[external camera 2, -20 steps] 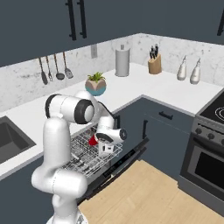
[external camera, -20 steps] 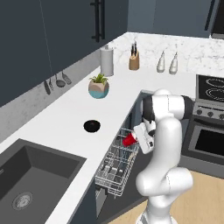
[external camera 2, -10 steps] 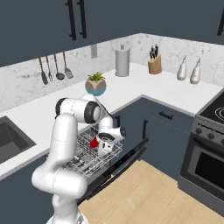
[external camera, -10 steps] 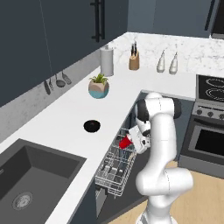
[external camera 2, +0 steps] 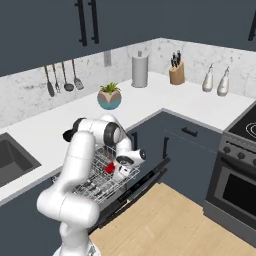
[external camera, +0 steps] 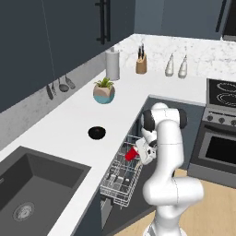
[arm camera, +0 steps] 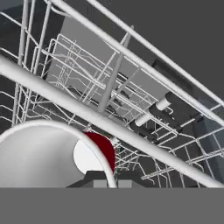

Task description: Pick up the cup and bowl from the counter, place them in the dishwasher, and close the dishwasher door.

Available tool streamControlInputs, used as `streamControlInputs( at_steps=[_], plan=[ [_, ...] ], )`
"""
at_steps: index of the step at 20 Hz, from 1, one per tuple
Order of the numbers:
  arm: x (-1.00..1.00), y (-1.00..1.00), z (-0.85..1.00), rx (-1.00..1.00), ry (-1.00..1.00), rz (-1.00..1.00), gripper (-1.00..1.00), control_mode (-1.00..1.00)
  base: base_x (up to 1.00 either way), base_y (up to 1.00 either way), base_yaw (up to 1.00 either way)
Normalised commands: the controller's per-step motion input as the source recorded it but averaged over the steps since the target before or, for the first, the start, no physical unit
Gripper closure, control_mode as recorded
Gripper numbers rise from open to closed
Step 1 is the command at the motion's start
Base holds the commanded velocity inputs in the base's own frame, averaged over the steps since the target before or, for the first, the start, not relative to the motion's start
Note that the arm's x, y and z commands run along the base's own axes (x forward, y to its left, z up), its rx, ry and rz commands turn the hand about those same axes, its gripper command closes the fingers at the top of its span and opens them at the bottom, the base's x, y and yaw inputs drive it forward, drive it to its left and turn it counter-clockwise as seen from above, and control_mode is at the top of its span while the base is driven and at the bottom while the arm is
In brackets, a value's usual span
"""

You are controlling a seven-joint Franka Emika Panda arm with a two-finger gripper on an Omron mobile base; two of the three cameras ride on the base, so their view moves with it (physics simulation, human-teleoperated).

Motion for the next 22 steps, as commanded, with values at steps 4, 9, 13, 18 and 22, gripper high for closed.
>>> streamControlInputs(
  at_steps=[4, 9, 13, 18, 22],
  plan=[
    [0.0, 0.0, -0.4, 0.0, 0.11, -0.14, -1.0, -1.0, 0.0, 0.0, 0.0],
    [-0.01, -0.05, -0.15, 0.02, 0.07, -0.14, -1.0, -1.0, 0.0, 0.0, 0.0],
    [-0.42, -0.46, 0.22, 0.04, 0.0, -0.16, -1.0, -1.0, 0.0, 0.0, 0.0],
    [-0.54, -0.55, 0.54, 0.02, 0.0, -0.2, -1.0, -1.0, 0.0, 0.0, 0.0],
    [-0.42, -0.41, 0.8, 0.01, 0.0, -0.19, -1.0, -1.0, 0.0, 0.0, 0.0]
  ],
)
